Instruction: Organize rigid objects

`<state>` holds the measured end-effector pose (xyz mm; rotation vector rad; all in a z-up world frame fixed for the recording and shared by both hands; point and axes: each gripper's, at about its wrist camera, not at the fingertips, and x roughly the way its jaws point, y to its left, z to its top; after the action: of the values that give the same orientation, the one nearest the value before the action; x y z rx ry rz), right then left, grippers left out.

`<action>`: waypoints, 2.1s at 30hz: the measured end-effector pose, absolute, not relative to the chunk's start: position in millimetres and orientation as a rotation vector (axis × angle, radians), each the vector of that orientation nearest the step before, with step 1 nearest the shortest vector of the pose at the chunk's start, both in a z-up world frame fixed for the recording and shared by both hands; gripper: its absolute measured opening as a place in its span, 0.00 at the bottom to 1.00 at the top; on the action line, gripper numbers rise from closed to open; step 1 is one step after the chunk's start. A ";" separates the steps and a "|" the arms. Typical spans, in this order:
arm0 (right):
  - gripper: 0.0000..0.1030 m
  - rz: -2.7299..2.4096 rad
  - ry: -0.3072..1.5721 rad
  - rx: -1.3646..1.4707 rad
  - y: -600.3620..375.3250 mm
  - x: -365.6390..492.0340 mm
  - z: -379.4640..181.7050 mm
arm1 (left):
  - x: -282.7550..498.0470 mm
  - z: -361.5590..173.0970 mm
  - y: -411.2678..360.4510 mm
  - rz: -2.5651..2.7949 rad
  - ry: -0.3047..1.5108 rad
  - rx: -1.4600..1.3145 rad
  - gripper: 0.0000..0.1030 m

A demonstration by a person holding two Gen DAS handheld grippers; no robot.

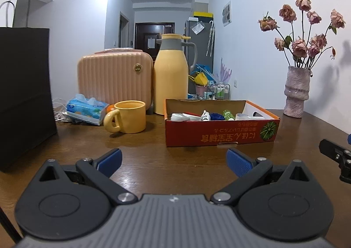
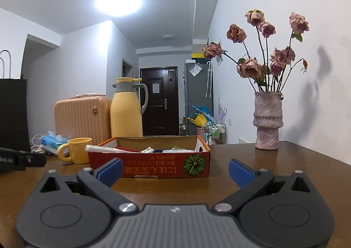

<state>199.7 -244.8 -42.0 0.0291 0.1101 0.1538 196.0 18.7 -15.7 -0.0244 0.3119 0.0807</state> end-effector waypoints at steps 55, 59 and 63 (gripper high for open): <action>1.00 0.221 0.119 -0.010 -242.7 75.7 -51.1 | 78.9 -28.1 10.8 0.085 0.244 0.028 1.00; 1.00 0.223 0.124 -0.010 -242.9 78.0 -52.1 | 81.1 -29.1 11.3 0.087 0.255 0.024 1.00; 1.00 0.223 0.126 -0.009 -242.9 78.8 -52.3 | 82.4 -29.9 11.7 0.088 0.260 0.021 1.00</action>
<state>78.8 -242.9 -52.3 -0.0092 0.1260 0.2232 82.4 11.7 -29.9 0.0213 0.2600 0.0876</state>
